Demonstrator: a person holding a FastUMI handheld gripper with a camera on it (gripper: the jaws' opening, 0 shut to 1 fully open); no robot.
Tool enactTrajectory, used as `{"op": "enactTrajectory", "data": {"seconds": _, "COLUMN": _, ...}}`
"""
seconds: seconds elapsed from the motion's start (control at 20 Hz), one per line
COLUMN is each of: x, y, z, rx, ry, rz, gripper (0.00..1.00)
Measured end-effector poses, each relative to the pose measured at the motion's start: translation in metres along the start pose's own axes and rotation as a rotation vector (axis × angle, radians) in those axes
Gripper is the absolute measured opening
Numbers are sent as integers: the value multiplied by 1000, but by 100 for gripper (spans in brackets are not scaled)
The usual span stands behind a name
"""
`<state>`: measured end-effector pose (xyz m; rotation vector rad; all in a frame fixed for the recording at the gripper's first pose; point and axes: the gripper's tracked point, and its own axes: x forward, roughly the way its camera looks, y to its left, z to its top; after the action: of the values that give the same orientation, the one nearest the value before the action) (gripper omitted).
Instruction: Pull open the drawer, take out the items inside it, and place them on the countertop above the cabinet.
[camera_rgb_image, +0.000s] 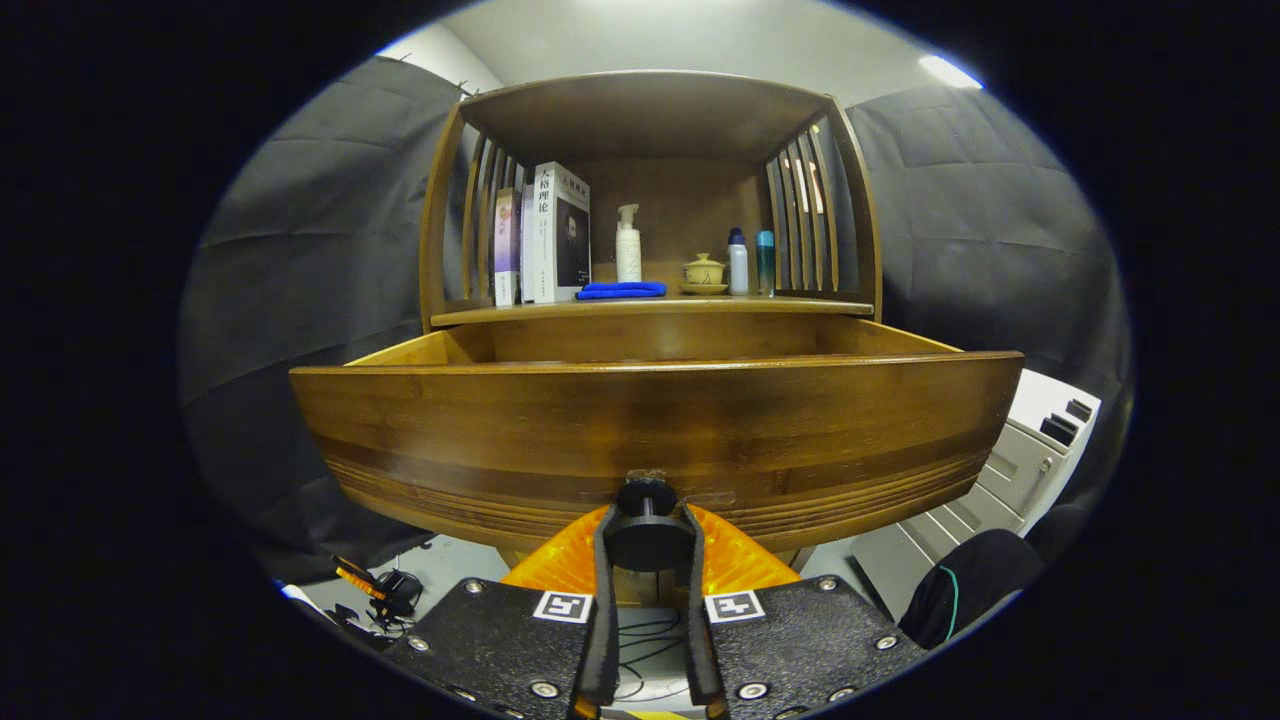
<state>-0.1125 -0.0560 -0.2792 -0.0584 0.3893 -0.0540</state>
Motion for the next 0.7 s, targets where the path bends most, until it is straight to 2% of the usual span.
{"op": "enactTrajectory", "data": {"seconds": 0.15, "x": -7, "y": 3, "z": -6, "rx": -2, "ry": 4, "rz": 1, "gripper": 28}}
{"op": "enactTrajectory", "data": {"seconds": 0.35, "x": -9, "y": 11, "z": -6, "rx": -8, "ry": 11, "rz": 17, "gripper": 38}}
{"op": "enactTrajectory", "data": {"seconds": 0.6, "x": -31, "y": 10, "z": 39, "rx": 4, "ry": -59, "rz": 56, "gripper": 97}}
{"op": "enactTrajectory", "data": {"seconds": 0.7, "x": -35, "y": 9, "z": 71, "rx": 30, "ry": -89, "rz": 49, "gripper": 97}}
